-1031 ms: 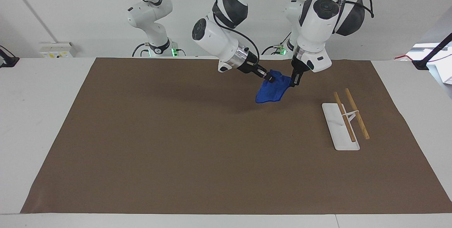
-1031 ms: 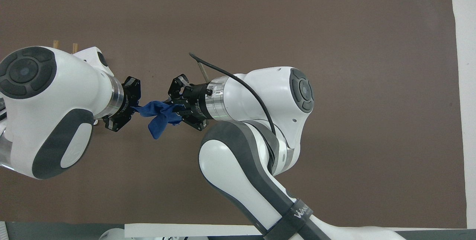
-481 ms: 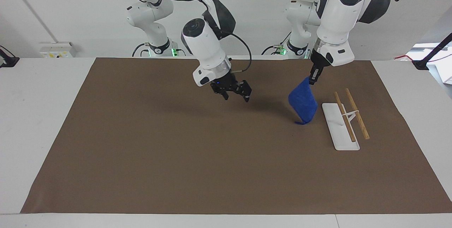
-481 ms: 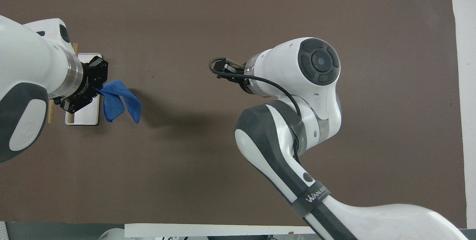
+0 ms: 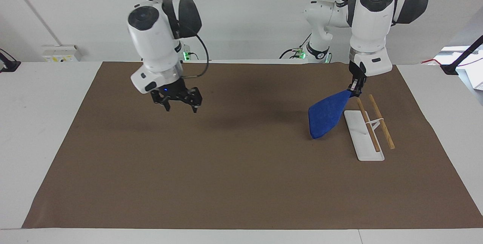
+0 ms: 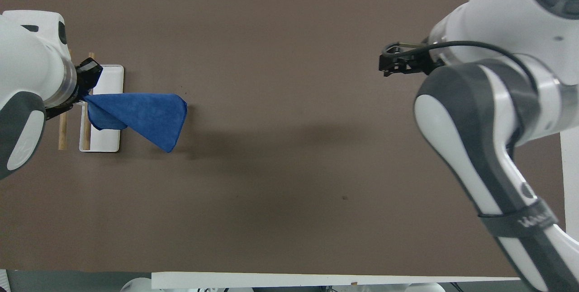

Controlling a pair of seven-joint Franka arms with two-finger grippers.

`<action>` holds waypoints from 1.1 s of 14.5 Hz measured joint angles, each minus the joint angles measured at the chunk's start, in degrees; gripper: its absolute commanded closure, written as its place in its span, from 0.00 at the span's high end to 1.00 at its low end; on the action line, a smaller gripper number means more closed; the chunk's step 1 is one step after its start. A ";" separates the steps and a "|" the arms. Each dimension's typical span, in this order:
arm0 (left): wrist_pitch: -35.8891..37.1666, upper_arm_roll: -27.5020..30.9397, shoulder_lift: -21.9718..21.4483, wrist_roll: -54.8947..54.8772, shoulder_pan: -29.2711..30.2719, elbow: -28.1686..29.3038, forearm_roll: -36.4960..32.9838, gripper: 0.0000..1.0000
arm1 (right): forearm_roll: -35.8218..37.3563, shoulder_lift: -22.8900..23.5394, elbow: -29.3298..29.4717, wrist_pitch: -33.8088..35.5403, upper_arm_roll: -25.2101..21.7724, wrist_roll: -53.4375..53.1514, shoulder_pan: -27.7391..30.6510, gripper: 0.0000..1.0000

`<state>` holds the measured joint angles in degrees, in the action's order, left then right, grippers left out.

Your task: Right arm passes towel to left arm to hang

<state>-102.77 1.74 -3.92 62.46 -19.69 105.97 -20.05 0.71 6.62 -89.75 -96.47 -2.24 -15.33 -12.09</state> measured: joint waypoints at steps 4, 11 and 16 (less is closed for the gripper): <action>-7.49 0.08 0.80 -5.50 4.61 -0.05 -3.67 0.00 | 3.03 -3.59 8.80 15.13 -0.04 13.56 9.49 1.00; -15.98 0.16 2.58 -11.18 12.40 -0.03 -4.61 0.00 | 3.02 -6.46 5.08 15.94 0.26 22.38 13.45 1.00; -20.99 0.12 2.33 -14.77 16.01 4.25 -4.63 0.00 | 3.02 -8.95 2.84 16.18 0.01 22.38 12.34 1.00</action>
<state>-123.76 1.87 -1.58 47.69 -3.68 110.21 -24.68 3.73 -2.34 -86.91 -80.29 -2.23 7.05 0.25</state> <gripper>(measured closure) 0.978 0.000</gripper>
